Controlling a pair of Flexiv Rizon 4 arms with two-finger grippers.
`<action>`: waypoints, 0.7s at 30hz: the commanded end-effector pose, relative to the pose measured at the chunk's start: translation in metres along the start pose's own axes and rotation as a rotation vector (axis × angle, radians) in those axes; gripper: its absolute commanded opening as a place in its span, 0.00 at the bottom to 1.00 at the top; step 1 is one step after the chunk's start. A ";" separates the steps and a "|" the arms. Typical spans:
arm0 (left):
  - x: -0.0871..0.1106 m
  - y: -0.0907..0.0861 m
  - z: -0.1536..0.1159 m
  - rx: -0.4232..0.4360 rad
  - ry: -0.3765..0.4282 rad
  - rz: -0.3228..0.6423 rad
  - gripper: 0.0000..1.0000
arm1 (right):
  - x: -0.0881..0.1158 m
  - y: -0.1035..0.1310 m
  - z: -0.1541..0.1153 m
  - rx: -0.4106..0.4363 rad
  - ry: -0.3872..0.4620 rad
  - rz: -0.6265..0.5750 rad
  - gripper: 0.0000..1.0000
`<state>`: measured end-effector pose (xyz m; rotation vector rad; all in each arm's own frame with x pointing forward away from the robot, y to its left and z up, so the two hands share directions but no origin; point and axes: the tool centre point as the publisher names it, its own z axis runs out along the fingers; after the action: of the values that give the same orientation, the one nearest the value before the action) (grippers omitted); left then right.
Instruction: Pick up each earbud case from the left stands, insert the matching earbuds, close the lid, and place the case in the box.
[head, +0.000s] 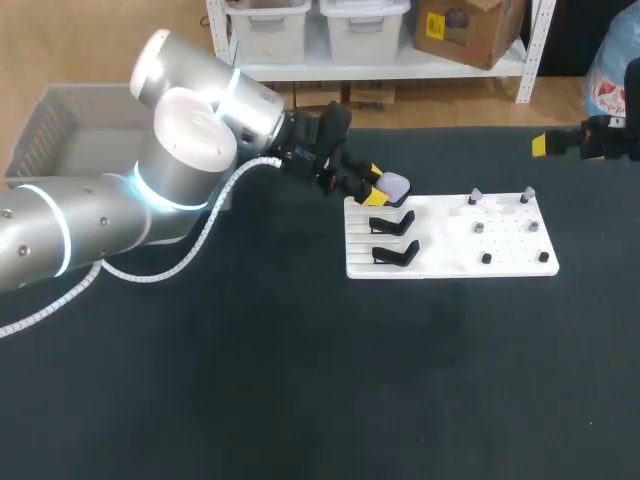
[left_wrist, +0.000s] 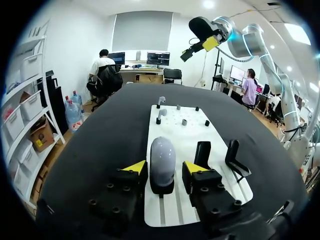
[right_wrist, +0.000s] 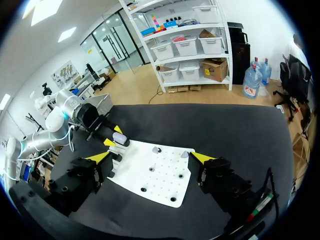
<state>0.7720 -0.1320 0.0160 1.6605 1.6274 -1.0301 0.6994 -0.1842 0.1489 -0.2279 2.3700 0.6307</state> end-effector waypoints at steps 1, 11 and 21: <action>0.000 0.004 0.002 0.004 0.002 0.002 0.43 | 0.000 0.000 0.000 0.000 0.001 0.000 1.00; 0.000 0.005 0.005 0.002 0.007 0.003 0.00 | 0.000 0.000 0.000 0.000 0.001 0.000 1.00; -0.012 -0.003 -0.013 -0.033 -0.040 0.029 0.00 | 0.000 0.000 0.000 0.000 0.001 0.000 1.00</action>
<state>0.7799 -0.1350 0.0262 1.6503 1.5967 -1.0169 0.6994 -0.1842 0.1489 -0.2279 2.3700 0.6307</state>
